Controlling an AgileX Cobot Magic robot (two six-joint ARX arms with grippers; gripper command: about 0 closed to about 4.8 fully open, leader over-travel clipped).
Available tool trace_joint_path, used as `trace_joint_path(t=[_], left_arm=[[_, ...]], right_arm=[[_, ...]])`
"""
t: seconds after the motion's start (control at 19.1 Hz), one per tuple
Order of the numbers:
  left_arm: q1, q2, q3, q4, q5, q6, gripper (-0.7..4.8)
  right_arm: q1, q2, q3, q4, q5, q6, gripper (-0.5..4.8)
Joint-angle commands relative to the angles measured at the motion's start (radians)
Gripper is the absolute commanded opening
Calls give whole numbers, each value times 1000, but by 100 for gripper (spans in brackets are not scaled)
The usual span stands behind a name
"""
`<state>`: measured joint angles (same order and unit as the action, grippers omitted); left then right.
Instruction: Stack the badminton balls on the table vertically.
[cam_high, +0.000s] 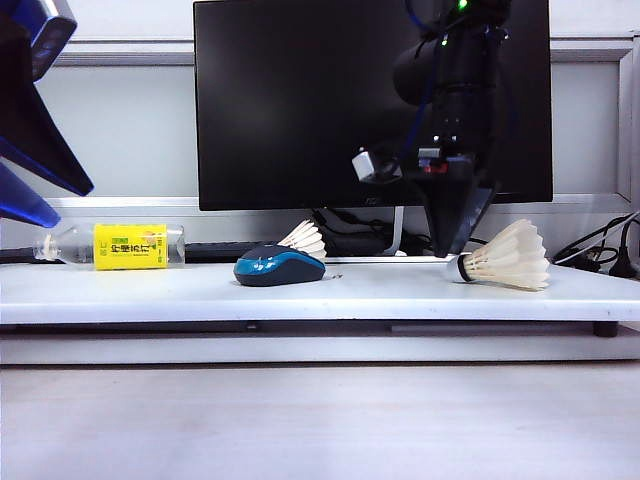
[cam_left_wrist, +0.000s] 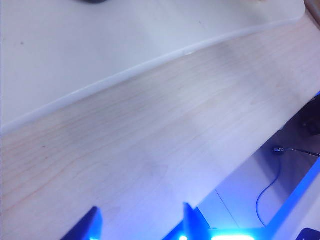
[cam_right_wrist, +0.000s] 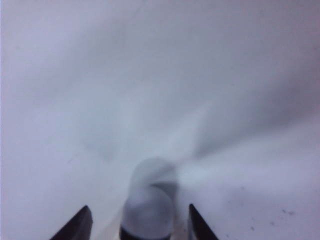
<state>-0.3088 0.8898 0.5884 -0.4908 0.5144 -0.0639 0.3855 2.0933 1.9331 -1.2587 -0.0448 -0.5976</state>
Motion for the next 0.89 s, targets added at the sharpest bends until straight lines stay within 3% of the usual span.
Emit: trace_joint_path(t=[0.05,0.52,0.68,0.89], left_arm=[[0,0,5,6,2,5,220],[0,0,5,6,2,8,220],[0,0,5,6,2,8,220],[0,0,5,6,2,8,220]], right_arm=[[0,10,3,-18,1,-5,247],[-1,15,3,-10,24,-2,238],[-9,16,3,-1,24,7,205],[-11,28,2,-2,24,21,200]])
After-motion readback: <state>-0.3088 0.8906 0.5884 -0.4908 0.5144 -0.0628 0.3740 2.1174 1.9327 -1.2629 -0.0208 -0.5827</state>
